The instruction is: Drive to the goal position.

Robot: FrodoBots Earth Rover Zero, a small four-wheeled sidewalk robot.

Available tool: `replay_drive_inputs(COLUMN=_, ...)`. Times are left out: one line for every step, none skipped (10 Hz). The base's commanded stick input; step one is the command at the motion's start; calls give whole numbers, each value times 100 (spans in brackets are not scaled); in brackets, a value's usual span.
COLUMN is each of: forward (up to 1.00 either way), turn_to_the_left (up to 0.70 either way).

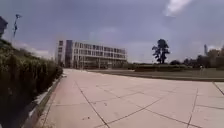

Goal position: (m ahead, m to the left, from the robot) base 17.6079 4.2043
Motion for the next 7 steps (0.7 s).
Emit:
replay_drive_inputs(forward=70, turn_to_the_left=0)
replay_drive_inputs(forward=70, turn_to_the_left=0)
replay_drive_inputs(forward=0, turn_to_the_left=0)
replay_drive_inputs(forward=0, turn_to_the_left=0)
replay_drive_inputs(forward=0, turn_to_the_left=0)
replay_drive_inputs(forward=0, turn_to_the_left=0)
replay_drive_inputs(forward=0, turn_to_the_left=0)
